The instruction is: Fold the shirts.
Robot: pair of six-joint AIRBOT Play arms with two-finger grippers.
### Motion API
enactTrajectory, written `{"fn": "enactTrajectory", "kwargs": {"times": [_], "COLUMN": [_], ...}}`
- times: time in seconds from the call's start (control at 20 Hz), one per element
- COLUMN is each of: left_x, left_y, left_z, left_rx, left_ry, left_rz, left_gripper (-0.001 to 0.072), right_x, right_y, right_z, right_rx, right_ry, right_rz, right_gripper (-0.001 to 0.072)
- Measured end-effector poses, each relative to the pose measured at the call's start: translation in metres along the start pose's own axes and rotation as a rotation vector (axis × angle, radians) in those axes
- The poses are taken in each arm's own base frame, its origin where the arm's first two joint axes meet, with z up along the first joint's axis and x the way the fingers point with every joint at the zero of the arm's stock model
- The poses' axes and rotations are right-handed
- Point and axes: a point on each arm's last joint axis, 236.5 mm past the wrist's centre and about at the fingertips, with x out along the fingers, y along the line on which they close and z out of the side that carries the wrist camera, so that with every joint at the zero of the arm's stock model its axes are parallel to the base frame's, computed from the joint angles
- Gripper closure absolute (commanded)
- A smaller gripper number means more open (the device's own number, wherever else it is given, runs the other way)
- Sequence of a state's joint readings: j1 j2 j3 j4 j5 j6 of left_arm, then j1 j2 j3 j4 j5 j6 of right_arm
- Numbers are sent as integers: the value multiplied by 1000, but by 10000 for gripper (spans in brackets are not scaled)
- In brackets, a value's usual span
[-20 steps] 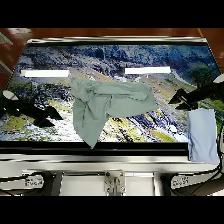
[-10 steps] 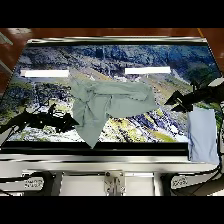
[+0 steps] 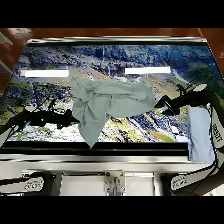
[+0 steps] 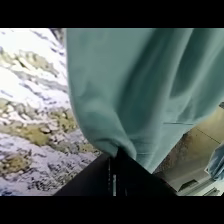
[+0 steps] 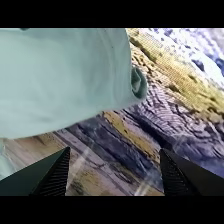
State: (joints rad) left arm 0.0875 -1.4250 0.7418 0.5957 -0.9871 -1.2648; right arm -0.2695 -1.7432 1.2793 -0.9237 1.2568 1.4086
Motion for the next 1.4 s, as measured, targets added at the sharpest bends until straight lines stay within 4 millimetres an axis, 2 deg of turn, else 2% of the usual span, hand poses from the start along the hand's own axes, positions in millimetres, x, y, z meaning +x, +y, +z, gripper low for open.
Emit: {"fn": "enactTrajectory", "kwargs": {"times": [0.15, 0.2, 0.3, 0.35, 0.4, 0.45, 0.55, 0.65, 0.75, 0.8, 0.9, 0.95, 1.0, 1.05, 1.1, 1.2, 1.3, 1.35, 1.4], "left_x": [-10, -13, -19, -22, -24, -26, -35, -53, -92, -119, -195, -238, -287, -335, -376, -449, -505, -525, -540], "left_y": [-13, -16, -24, -27, -31, -34, -46, -67, -102, -124, -186, -218, -254, -287, -312, -350, -373, -377, -377], "left_z": [2, 2, 4, 6, 8, 11, 20, 34, 53, 61, 69, 65, 51, 29, 3, -60, -127, -159, -182], "left_rx": [45, 64, 102, 118, 132, 144, 182, 262, 416, 507, 713, 806, 900, 981, 1040, 1110, 1149, 1160, 1161], "left_ry": [-25, -35, -52, -60, -69, -77, -105, -162, -269, -335, -537, -649, -774, -902, -1010, -1218, -1397, -1467, -1525], "left_rz": [-17, -21, -29, -32, -36, -39, -49, -50, -24, -4, 32, 46, 53, 49, 44, 1, -71, -98, -110], "left_gripper": [675, 675, 675, 675, 676, 677, 679, 679, 679, 678, 676, 676, 676, 676, 676, 676, 677, 677, 677], "right_x": [16, 21, 33, 39, 45, 49, 47, 27, -11, -41, -113, -155, -202, -245, -292, -372, -434, -457, -473], "right_y": [8, 10, 17, 20, 22, 21, 25, 43, 75, 98, 152, 180, 211, 237, 263, 297, 311, 312, 309], "right_z": [15, 20, 24, 27, 28, 29, 33, 37, 38, 38, 29, 19, 3, -18, -45, -108, -174, -206, -233], "right_rx": [29, 38, 48, 53, 48, 46, 30, -59, -229, -339, -548, -641, -734, -811, -887, -1000, -1063, -1071, -1065], "right_ry": [-53, -69, -83, -91, -98, -103, -120, -151, -208, -261, -400, -492, -604, -712, -843, -1091, -1307, -1392, -1456], "right_rz": [35, 39, 48, 51, 44, 35, 32, 51, 67, 75, 84, 85, 87, 85, 81, 56, 15, -7, -21], "right_gripper": [65, 137, 220, 335, 555, 634, 637, 637, 637, 637, 637, 637, 637, 637, 636, 637, 637, 637, 637]}}
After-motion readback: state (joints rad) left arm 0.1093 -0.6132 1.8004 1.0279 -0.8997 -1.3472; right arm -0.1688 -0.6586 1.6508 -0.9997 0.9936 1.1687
